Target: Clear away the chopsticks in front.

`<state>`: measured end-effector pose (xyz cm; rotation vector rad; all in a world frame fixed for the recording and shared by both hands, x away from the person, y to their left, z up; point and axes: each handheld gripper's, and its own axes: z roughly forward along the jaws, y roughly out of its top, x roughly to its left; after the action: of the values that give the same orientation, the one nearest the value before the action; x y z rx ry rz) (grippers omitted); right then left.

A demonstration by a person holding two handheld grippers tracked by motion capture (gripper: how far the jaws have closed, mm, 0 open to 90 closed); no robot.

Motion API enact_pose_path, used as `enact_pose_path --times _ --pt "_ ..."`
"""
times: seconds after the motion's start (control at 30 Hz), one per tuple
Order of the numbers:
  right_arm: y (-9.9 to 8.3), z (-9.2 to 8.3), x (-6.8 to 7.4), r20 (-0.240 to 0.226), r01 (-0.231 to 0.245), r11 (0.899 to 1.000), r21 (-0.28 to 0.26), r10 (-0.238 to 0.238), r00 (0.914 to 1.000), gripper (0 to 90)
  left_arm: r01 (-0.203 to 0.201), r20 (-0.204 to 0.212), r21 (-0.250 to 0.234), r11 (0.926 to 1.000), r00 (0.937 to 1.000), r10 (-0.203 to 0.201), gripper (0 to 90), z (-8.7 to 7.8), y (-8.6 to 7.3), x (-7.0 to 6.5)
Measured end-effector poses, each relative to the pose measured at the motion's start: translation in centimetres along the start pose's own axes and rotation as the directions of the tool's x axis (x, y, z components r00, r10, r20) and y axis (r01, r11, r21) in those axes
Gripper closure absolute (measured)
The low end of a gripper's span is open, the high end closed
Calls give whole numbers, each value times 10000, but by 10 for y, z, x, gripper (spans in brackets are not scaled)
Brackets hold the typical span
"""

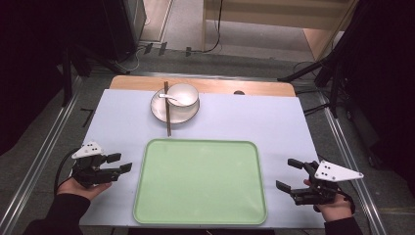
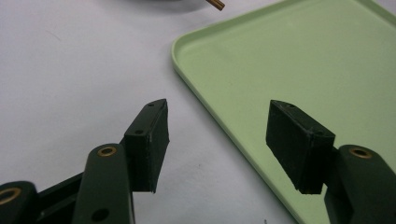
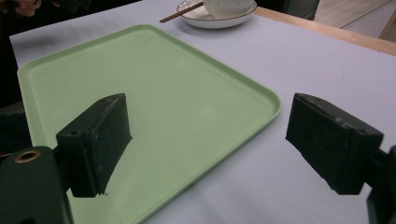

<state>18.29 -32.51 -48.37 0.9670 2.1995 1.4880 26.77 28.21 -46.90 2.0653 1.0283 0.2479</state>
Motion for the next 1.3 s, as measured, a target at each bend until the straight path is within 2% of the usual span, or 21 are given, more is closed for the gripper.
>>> enact_pose_path --times 0.33,0.43,0.47,0.53,0.67,0.83,0.93,0.97,1.13,1.3 --pt "0 0 0 11 -25 10000 50 25 10000 145 382 -92 99 9992 9992 -381 317 1 2 1" --pt "0 0 0 -9 -22 10000 24 22 10000 145 519 -165 188 9985 9985 -516 320 2 3 1" --pt "0 0 1 -12 -28 10000 30 28 10000 145 750 -370 267 9968 9966 -740 338 4 5 2" --pt "0 0 1 -21 -20 10000 32 20 10000 145 948 -353 293 9951 9950 -938 355 5 6 2" --pt "0 0 1 -4 -8 10000 52 8 10000 145 855 -462 218 9961 9954 -844 363 5 9 2" --pt "0 0 1 41 -2 10000 67 2 10000 145 929 -625 287 9953 9939 -910 373 7 18 2" --pt "0 0 1 41 5 10000 83 -5 10000 145 743 -712 364 9966 9949 -716 366 11 26 1" --pt "0 0 1 51 8 10000 84 -8 10000 145 608 -867 321 9976 9946 -578 355 15 31 2" --pt "-1 0 0 98 -8 10000 71 7 10000 145 622 -920 653 9959 9942 -561 352 26 49 8" --pt "-1 -1 1 67 1 10000 40 -1 10000 145 685 -954 611 9958 9935 -625 351 30 66 11"
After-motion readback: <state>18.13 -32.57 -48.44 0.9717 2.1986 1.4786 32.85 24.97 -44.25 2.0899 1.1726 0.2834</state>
